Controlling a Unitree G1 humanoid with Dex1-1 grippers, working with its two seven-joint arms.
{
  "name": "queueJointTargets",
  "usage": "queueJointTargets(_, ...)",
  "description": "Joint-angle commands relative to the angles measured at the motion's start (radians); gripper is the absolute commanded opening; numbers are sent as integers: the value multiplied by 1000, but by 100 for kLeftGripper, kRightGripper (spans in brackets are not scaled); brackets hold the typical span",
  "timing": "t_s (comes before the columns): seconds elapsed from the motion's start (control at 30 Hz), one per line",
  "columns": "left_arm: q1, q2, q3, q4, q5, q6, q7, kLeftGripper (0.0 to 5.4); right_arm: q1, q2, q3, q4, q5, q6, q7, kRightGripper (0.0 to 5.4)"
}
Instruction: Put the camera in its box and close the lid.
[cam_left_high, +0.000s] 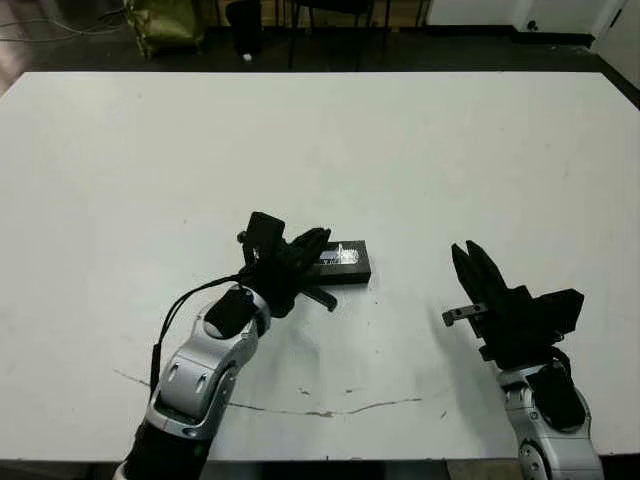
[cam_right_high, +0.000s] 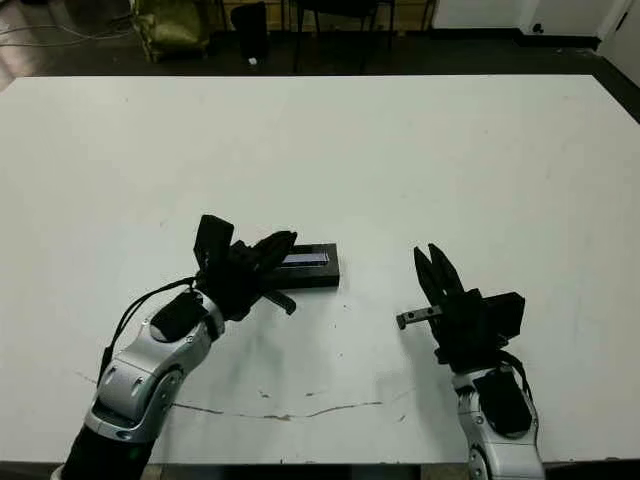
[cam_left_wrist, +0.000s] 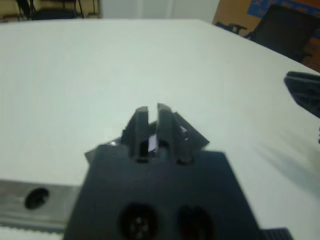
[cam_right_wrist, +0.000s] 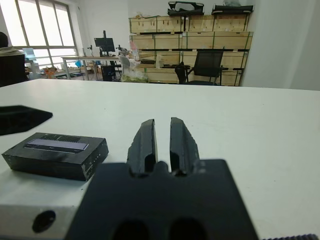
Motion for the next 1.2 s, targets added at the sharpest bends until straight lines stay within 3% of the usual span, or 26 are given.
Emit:
queueJointTargets(0.03,16,-21,2,22,4,51,37,2,14,-3,-2,12,-1,5,1,0)
queueJointTargets(0.63,45,-40,-1,121,7,188,100,2,11,-2,-3,32,9,-19,15,0)
queueJointTargets(1.0,82,-23,-3,136,6,175,89,2,13,0,-1,26,4,-13,7,0)
queueJointTargets(1.2,111,-9,14,29,-14,126,61,2,16,0,1,21,-2,-15,2,0)
